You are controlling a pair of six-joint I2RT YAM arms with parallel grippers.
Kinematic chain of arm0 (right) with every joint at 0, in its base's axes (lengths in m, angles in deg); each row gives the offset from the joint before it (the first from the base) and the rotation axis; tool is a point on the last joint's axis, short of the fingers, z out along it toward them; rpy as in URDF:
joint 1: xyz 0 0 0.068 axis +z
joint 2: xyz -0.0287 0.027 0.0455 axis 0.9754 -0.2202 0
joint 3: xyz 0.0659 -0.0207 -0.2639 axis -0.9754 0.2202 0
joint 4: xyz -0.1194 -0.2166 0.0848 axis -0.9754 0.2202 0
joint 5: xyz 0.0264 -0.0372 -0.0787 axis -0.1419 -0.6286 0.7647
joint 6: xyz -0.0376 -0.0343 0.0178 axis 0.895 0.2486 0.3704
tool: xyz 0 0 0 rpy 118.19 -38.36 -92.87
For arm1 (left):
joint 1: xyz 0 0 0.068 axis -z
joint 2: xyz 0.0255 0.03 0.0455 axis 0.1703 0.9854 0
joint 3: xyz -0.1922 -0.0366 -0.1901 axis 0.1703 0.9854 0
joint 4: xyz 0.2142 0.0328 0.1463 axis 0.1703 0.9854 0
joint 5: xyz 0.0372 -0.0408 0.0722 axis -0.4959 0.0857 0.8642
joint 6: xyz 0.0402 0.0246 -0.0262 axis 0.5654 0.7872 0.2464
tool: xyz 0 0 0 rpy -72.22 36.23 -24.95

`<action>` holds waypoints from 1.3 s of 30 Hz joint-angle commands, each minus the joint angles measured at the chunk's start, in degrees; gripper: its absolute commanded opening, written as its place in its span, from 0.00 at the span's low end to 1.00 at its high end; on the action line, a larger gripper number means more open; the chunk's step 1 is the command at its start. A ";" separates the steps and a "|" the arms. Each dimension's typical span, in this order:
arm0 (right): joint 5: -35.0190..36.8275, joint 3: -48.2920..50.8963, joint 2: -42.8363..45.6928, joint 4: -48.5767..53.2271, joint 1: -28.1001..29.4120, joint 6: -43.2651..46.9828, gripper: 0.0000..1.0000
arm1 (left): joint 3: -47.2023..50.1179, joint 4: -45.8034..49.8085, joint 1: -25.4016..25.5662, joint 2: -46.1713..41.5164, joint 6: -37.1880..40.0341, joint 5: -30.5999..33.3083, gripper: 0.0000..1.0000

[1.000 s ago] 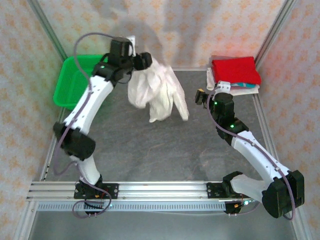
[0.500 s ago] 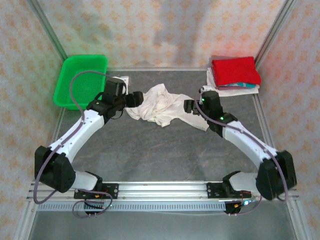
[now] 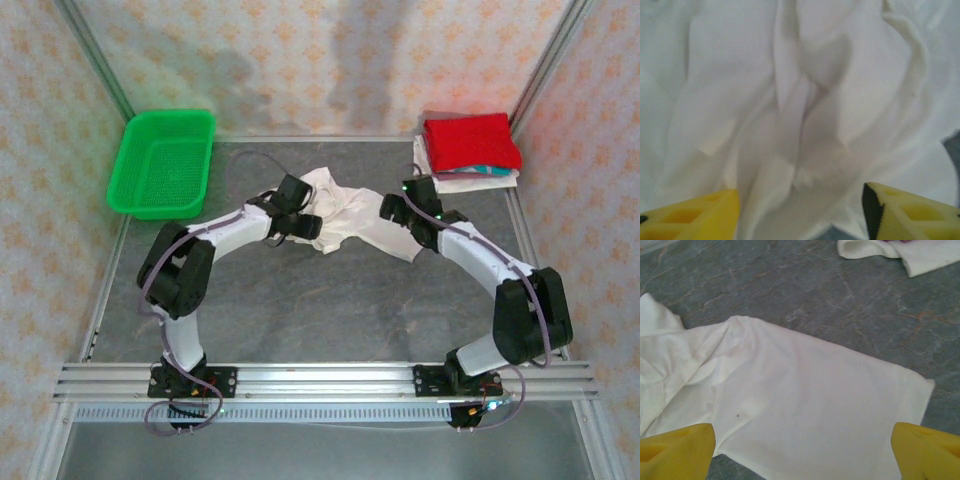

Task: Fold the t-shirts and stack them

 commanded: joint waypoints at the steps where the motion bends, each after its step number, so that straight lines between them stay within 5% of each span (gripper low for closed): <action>1: 0.36 3.09 2.79 -0.35 -1.80 -2.94 0.91 | -5.06 1.12 -0.16 4.81 3.71 6.97 0.52; 9: -1.65 8.07 -0.35 -1.98 -6.98 -6.90 0.92 | -4.87 -0.24 -2.10 3.91 1.73 9.10 0.08; 16: -6.27 7.04 -7.09 -4.48 -7.87 -6.37 0.78 | -0.58 0.19 -2.81 -8.98 -1.33 8.35 0.00; 22: -12.85 4.75 -11.74 -7.40 -7.79 -5.69 0.50 | 2.00 0.34 -3.62 -15.63 -3.16 7.16 0.00; 25: -15.14 3.46 -12.66 -6.85 -7.49 -5.50 0.49 | 3.03 -0.36 -4.15 -17.46 -3.30 5.82 0.00; 28: -16.14 3.44 -12.00 -7.17 -6.71 -5.44 0.50 | 2.06 1.38 -4.19 -16.82 -3.13 5.93 0.28; 30: -17.49 3.09 -11.90 -6.74 -6.25 -5.60 0.50 | 2.15 1.88 -4.25 -16.28 -3.50 5.85 0.37; 36: -20.31 2.86 -13.52 -6.56 -2.35 -5.43 0.57 | 4.55 0.41 -4.70 -14.19 -3.92 5.23 0.35; 39: -19.75 3.46 -14.50 -7.91 -1.29 -6.51 0.58 | 5.26 -0.01 -4.79 -13.16 -3.31 4.00 0.45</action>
